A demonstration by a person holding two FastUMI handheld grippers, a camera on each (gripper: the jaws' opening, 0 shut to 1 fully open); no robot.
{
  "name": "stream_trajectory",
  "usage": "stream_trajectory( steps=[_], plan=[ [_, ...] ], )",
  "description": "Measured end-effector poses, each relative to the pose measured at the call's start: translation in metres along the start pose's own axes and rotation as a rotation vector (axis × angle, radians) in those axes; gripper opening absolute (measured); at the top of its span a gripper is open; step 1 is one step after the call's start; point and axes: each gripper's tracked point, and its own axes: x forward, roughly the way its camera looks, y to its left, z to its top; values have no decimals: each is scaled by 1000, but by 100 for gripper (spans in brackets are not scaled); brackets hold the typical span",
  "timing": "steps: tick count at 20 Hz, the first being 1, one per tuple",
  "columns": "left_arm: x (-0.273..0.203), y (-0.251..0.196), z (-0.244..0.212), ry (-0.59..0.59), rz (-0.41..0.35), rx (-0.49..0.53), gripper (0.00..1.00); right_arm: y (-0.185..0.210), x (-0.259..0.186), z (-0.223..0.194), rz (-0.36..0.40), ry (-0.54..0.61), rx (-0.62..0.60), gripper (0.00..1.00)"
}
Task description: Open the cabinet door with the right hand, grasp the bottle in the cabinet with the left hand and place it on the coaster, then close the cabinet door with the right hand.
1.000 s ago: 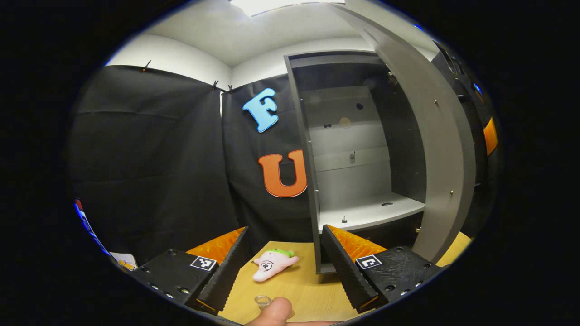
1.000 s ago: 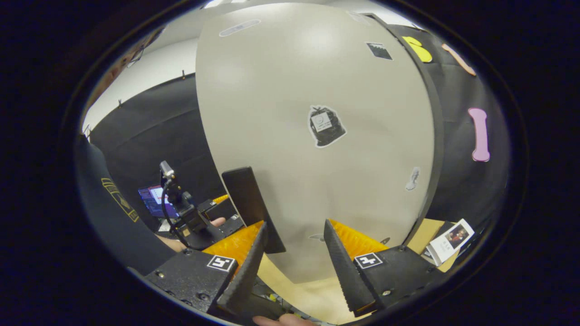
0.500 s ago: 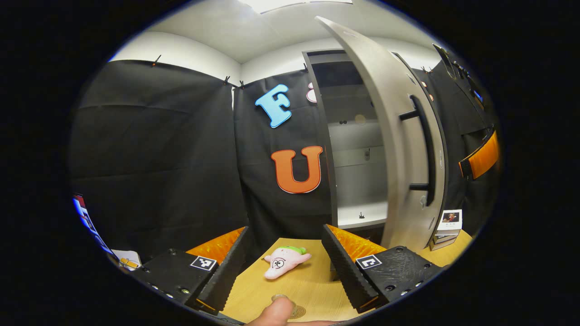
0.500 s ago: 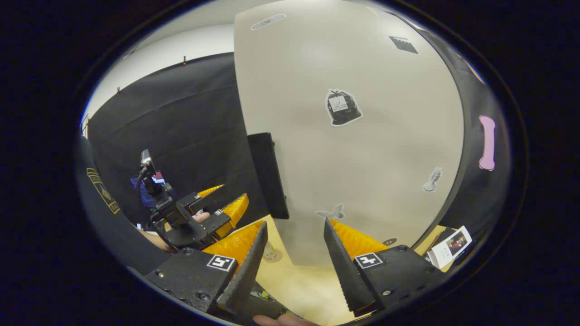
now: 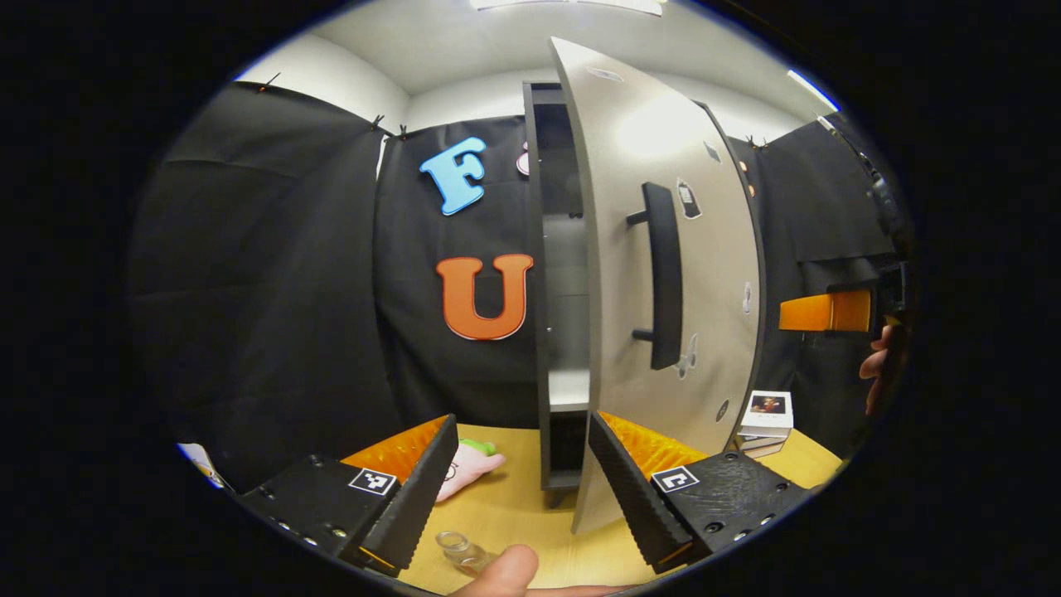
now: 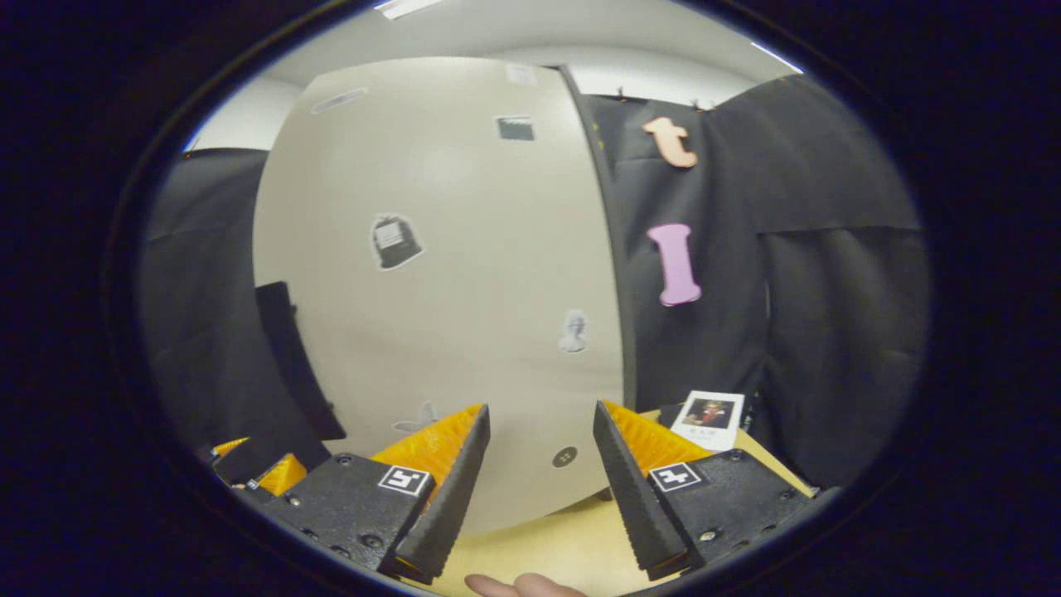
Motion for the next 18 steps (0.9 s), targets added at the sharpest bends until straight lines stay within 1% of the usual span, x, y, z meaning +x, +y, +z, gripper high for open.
stream_trajectory(
  steps=[1,3,4,5,6,7,8,9,11,14,18],
  plan=[
    [0,-6,1,-3,-17,8,95,-3,-16,11,-31,-23,7,82],
    [-1,-11,6,-24,-23,20,96,-14,-46,28,-91,-65,13,82],
    [-1,-16,6,-24,-24,22,96,-17,-56,27,-114,-73,37,82],
    [-2,-22,6,-19,-22,23,96,-16,-62,22,-113,-78,74,82],
    [-4,-29,9,-16,-22,20,96,-16,-57,13,-86,-77,96,82],
    [-5,-34,16,-30,-19,21,96,-14,-53,8,-54,-72,94,82],
    [-5,-36,25,-59,-9,37,96,-15,-49,6,-42,-61,80,82],
    [-5,-37,31,-81,-7,50,96,-17,-50,6,-42,-52,64,82],
    [-5,-53,32,-92,-41,63,95,-15,-53,6,-38,-45,64,82],
    [-9,-53,36,-116,-40,92,95,-15,-50,4,-39,-35,69,83],
    [-12,-47,27,-86,-33,75,95,-11,-48,-1,-27,-11,70,83]
  ],
)
